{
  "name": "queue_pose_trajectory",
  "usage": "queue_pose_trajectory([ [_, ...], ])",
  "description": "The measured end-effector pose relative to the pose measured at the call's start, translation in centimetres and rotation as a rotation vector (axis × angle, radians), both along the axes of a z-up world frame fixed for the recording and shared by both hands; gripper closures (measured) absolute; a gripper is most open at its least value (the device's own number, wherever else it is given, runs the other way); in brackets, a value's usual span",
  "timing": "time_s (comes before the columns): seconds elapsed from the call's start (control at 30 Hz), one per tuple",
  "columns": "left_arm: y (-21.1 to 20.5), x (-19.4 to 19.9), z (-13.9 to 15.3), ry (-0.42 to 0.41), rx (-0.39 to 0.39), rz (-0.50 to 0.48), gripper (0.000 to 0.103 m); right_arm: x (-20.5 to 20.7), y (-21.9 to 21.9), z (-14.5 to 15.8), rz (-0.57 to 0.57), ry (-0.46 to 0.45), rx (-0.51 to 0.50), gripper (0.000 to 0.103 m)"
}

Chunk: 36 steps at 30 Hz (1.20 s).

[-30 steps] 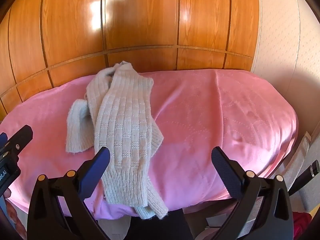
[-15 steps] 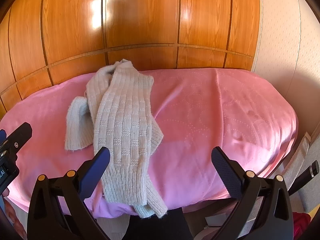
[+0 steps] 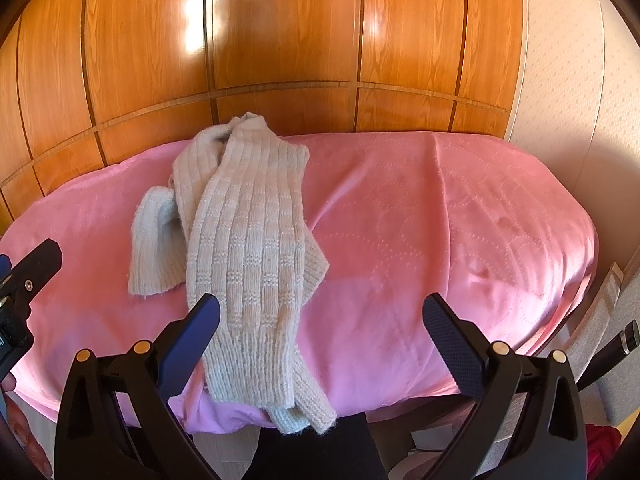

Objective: Fold small clothes

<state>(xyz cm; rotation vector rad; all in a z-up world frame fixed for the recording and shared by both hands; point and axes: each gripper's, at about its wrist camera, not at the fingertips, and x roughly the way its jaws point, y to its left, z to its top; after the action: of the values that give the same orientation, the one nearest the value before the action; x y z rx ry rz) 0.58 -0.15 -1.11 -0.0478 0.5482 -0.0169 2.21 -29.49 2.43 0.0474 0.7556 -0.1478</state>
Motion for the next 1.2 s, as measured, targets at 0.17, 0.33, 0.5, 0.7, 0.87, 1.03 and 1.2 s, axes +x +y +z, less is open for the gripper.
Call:
queue_pose_trajectory([
  [0.17, -0.1, 0.3, -0.3, 0.015, 0.01, 0.009, 0.004, 0.2, -0.1, -0.4, 0.004, 0.013, 0.007, 0.002],
  [0.33, -0.4, 0.7, -0.5, 0.033, 0.033, 0.022, 0.004, 0.4, -0.4, -0.6, 0.007, 0.018, 0.017, 0.002],
  [0.5, -0.2, 1.2, -0.7, 0.042, 0.039, 0.027, 0.004, 0.7, -0.2, -1.0, 0.019, 0.029, 0.024, 0.002],
  [0.7, -0.3, 1.7, -0.9, 0.056, 0.042, 0.028, 0.004, 1.1, -0.3, -1.3, 0.026, 0.038, 0.033, 0.002],
  [0.87, -0.4, 1.7, -0.9, 0.059, 0.05, 0.024, 0.004, 1.4, -0.3, -1.4, 0.03, 0.045, 0.043, 0.002],
  [1.03, -0.5, 1.8, -0.7, 0.052, 0.049, 0.02, 0.004, 1.6, -0.4, -1.7, 0.036, 0.05, 0.053, 0.002],
  [1.2, -0.7, 2.0, -0.7, 0.058, 0.054, 0.018, 0.004, 1.8, -0.7, -1.8, 0.035, 0.058, 0.061, 0.002],
])
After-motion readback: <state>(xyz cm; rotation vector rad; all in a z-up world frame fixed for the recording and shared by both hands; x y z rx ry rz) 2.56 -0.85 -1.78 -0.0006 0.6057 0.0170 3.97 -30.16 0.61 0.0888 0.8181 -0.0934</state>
